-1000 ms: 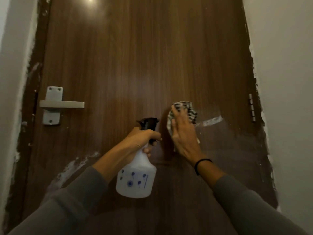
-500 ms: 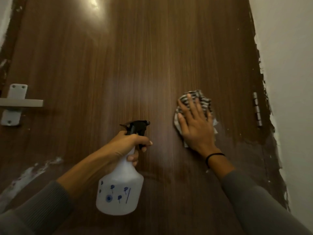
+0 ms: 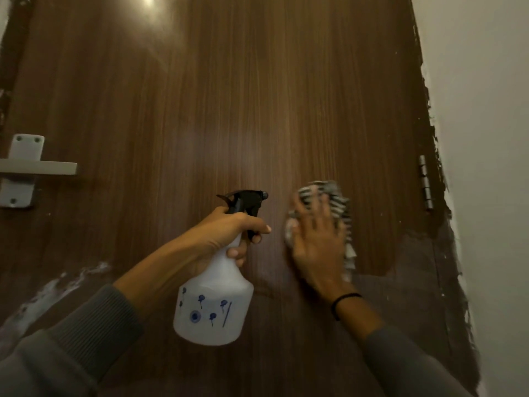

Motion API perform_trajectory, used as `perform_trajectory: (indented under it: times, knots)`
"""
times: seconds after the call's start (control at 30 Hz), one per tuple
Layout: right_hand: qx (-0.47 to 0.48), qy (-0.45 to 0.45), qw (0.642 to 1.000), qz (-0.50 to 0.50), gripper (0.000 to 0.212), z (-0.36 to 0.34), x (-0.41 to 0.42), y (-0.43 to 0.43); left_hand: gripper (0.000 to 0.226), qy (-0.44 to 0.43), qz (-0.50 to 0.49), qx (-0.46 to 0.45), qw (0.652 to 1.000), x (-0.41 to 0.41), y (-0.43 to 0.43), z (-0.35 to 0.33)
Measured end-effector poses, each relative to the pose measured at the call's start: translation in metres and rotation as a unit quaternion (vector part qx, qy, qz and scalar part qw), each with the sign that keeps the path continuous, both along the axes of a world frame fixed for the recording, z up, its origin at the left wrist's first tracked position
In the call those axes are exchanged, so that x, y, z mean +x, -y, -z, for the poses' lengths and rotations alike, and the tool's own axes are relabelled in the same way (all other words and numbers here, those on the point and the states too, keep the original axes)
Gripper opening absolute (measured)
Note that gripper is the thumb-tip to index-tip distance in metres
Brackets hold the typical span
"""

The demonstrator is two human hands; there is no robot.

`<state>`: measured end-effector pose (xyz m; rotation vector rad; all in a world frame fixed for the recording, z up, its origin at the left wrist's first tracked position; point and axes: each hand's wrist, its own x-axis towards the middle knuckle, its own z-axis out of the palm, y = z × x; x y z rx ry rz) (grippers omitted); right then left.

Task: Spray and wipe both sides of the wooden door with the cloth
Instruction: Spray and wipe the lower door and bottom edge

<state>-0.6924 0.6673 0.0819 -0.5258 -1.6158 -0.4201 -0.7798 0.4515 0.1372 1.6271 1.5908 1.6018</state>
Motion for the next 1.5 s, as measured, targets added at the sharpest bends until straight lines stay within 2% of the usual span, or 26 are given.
perform_trajectory:
  times: [0.1, 0.23, 0.3, 0.47, 0.6, 0.67, 0.8, 0.93, 1.0, 1.1, 1.3, 1.4, 1.5]
  knots:
    - [0.109, 0.082, 0.990, -0.033, 0.053, 0.012, -0.039, 0.032, 0.024, 0.019, 0.003, 0.008, 1.000, 0.001, -0.004, 0.003]
    - [0.170, 0.129, 0.977, -0.025, 0.052, 0.008, -0.017, 0.014, 0.021, 0.031, 0.005, 0.022, 0.999, -0.002, -0.010, 0.007]
    - [0.155, 0.114, 0.981, -0.012, 0.051, 0.007, 0.001, -0.005, 0.022, 0.031, 0.007, 0.023, 0.999, -0.006, -0.008, 0.008]
    - [0.002, 0.035, 0.999, -0.030, 0.053, 0.005, 0.023, -0.017, 0.025, 0.039, 0.009, 0.039, 0.998, -0.011, 0.007, 0.011]
    - [-0.077, -0.025, 0.991, -0.108, 0.060, 0.000, 0.005, 0.012, 0.026, 0.028, 0.009, 0.030, 0.999, -0.016, 0.018, 0.017]
    - [-0.055, 0.008, 0.990, -0.130, 0.061, -0.005, -0.010, 0.029, 0.025, 0.029, 0.006, 0.025, 0.999, -0.019, 0.017, 0.014]
    - [0.093, 0.118, 0.986, -0.074, 0.058, -0.019, -0.040, 0.044, 0.019, 0.057, 0.012, 0.035, 0.998, -0.022, 0.006, -0.001]
    - [0.167, 0.150, 0.974, -0.022, 0.055, -0.044, -0.026, 0.024, 0.022, 0.080, 0.000, 0.053, 0.995, -0.024, -0.009, -0.015]
    - [0.132, 0.100, 0.986, -0.006, 0.053, -0.053, -0.009, 0.006, 0.024, 0.066, -0.006, 0.061, 0.996, -0.026, -0.014, -0.017]
    - [0.014, 0.001, 1.000, -0.008, 0.055, -0.048, 0.021, -0.024, 0.024, 0.058, 0.002, 0.081, 0.995, -0.029, -0.019, -0.021]
    - [-0.076, -0.054, 0.995, -0.034, 0.062, -0.031, 0.035, -0.031, 0.014, 0.132, 0.038, 0.082, 0.987, -0.041, -0.024, -0.022]
    - [-0.029, -0.034, 0.999, -0.025, 0.061, -0.047, 0.015, -0.011, 0.011, 0.145, 0.041, 0.083, 0.985, -0.042, -0.025, -0.021]
    - [0.087, 0.080, 0.993, -0.029, 0.057, -0.075, -0.015, 0.016, 0.012, 0.152, 0.050, 0.078, 0.984, -0.045, -0.027, -0.022]
